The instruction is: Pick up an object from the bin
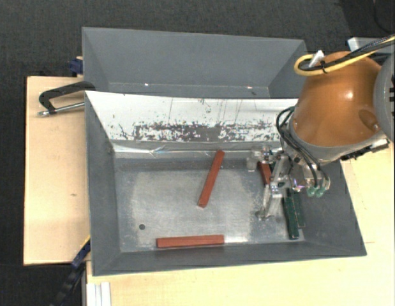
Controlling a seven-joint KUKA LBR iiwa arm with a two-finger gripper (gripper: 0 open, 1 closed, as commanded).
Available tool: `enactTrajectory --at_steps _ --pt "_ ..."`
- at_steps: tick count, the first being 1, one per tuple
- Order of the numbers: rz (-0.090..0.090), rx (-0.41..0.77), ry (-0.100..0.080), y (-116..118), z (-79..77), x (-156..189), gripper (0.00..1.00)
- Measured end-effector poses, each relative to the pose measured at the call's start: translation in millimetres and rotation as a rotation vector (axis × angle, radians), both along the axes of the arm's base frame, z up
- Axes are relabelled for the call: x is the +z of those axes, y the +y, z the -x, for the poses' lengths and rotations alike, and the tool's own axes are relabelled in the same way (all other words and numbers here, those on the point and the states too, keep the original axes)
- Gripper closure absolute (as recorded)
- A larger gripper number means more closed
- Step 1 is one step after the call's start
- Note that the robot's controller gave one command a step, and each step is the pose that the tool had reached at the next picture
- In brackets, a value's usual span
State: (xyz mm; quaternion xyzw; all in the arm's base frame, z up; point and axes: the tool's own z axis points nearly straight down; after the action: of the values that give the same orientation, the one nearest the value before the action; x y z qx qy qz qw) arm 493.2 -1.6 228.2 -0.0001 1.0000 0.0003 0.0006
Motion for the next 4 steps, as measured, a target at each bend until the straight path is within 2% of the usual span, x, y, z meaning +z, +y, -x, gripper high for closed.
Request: enactTrajectory --at_steps 1,2,3,4 --pt "0.000 0.000 0.000 0 0.0 0 0.00" --pt "0.001 0.060 -0.006 34 -45.8 -12 0.00" --pt "-0.002 0.123 -0.008 22 -98.5 -26 0.00" --pt "0.001 0.255 -0.005 21 -103.2 -65 0.00"
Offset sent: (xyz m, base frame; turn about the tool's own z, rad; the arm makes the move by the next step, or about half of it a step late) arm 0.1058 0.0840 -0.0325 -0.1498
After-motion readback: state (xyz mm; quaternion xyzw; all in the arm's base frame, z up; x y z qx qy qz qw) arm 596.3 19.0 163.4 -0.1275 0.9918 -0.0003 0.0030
